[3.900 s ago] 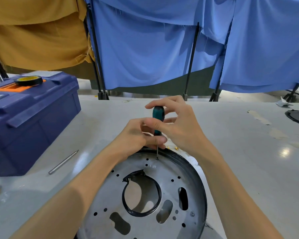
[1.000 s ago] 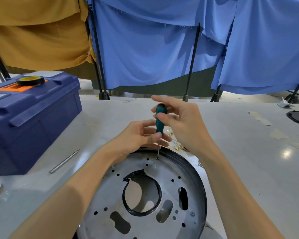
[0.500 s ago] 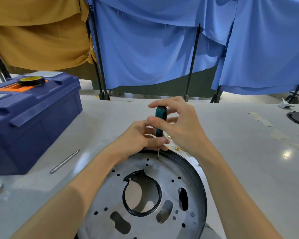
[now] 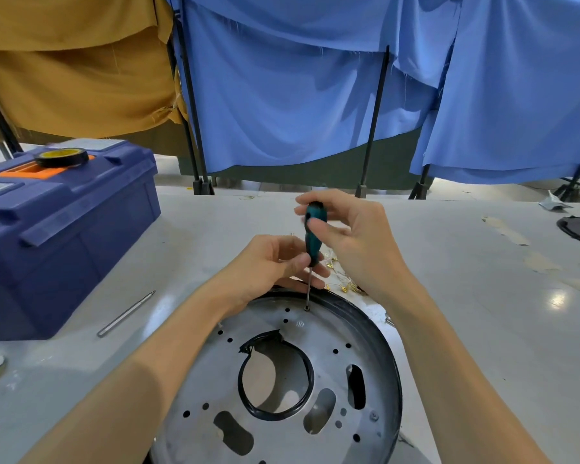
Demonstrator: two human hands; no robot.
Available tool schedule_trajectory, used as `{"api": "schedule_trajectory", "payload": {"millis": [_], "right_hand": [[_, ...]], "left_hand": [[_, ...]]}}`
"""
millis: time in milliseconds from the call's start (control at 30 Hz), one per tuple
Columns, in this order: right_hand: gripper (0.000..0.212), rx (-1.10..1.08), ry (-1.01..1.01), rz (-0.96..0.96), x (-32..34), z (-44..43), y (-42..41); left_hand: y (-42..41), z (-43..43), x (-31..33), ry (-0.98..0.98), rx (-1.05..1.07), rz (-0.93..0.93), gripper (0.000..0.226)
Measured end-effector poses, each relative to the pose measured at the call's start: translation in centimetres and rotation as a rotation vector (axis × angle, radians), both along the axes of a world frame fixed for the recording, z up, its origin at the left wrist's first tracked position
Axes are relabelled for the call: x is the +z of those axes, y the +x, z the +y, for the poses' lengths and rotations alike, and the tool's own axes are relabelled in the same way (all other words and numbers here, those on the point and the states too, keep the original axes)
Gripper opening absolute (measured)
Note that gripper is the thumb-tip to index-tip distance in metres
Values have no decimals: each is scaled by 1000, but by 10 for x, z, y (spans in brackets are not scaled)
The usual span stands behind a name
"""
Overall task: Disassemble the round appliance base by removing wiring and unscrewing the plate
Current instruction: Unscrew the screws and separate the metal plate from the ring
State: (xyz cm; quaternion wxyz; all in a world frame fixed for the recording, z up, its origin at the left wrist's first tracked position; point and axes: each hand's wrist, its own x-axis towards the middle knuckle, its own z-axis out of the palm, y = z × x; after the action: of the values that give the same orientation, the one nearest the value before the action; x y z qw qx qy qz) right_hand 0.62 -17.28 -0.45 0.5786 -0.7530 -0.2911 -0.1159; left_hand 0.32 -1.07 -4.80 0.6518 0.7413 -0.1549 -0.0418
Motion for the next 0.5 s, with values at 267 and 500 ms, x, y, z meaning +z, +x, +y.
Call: {"api": "schedule_trajectory", "payload": {"millis": [267, 500], "right_hand": [[27, -45, 50, 27, 0, 2, 2], [27, -11, 32, 20, -3, 2, 2]], "left_hand": [[-1, -4, 2, -4, 1, 25, 24], [-4, -5, 4, 186, 122, -48, 42]]}}
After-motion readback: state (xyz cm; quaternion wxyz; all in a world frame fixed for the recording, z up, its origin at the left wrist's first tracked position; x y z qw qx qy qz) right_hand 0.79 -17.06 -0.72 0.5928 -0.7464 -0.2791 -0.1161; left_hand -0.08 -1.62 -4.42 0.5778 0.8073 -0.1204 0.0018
